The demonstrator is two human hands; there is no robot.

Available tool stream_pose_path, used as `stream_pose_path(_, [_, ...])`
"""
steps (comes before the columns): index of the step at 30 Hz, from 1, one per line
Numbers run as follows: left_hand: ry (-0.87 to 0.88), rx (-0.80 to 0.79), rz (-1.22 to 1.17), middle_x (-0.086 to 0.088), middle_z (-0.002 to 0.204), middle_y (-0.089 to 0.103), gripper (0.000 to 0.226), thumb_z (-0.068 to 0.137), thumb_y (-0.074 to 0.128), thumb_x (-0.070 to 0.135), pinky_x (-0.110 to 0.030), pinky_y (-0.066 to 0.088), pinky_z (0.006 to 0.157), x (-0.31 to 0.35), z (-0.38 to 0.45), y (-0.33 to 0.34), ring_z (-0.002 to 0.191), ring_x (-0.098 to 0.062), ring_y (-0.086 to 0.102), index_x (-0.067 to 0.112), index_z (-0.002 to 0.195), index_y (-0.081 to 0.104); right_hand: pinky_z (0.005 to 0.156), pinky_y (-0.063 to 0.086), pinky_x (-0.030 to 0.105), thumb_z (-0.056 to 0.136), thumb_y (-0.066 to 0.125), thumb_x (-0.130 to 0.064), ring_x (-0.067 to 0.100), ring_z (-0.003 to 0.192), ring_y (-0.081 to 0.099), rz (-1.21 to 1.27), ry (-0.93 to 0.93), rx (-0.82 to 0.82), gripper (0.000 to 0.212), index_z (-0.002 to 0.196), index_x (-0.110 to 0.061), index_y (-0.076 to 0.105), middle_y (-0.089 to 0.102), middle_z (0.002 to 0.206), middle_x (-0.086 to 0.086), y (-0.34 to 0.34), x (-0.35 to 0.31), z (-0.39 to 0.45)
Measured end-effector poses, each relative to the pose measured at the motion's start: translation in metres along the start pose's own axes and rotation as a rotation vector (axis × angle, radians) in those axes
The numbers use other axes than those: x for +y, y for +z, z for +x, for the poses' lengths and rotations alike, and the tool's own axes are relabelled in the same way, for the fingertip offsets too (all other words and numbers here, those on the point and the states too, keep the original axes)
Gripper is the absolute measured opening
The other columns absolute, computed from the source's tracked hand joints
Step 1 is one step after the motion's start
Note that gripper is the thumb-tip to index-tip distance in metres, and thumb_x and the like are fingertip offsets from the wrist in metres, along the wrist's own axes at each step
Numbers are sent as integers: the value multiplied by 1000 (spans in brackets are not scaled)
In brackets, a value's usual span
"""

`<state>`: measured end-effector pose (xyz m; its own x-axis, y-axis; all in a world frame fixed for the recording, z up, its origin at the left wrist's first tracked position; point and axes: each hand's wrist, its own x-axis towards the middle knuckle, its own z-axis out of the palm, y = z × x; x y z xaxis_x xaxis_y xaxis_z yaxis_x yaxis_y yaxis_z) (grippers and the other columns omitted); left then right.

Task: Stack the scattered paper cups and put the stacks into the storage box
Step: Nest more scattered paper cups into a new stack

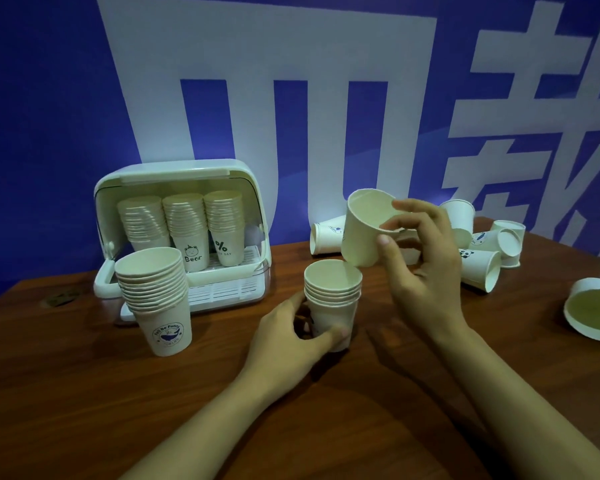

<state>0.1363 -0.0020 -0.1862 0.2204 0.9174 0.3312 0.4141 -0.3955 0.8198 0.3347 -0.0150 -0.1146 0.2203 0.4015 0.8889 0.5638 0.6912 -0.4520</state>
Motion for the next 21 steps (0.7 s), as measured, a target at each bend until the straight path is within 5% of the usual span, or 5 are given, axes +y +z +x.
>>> stream_pose_path(8, [-15,5,-39,20,105,76,62,66,80,69,-44,61,89,2,-2,1,93,-5,71,49,123,67,84,47,18,91,67,-26,11,118,56,31,-40,-141,19,105,-13,64,56,124,2,3,-9,-3])
stream_pose_path(14, [-12,-1,-54,17,104,76,61,65,76,64,-43,61,89,5,-3,1,93,-6,71,48,123,67,80,54,35,84,75,-37,14,110,63,7,20,-304,45,122,-18,60,59,124,-2,6,-12,-8])
stream_pose_path(21, [12,18,-24,21,107,76,57,69,79,59,-35,61,86,2,-2,1,92,-2,70,47,124,67,94,52,27,80,65,-66,-3,111,63,-106,146,-447,66,133,-27,59,70,116,-17,9,-1,-14])
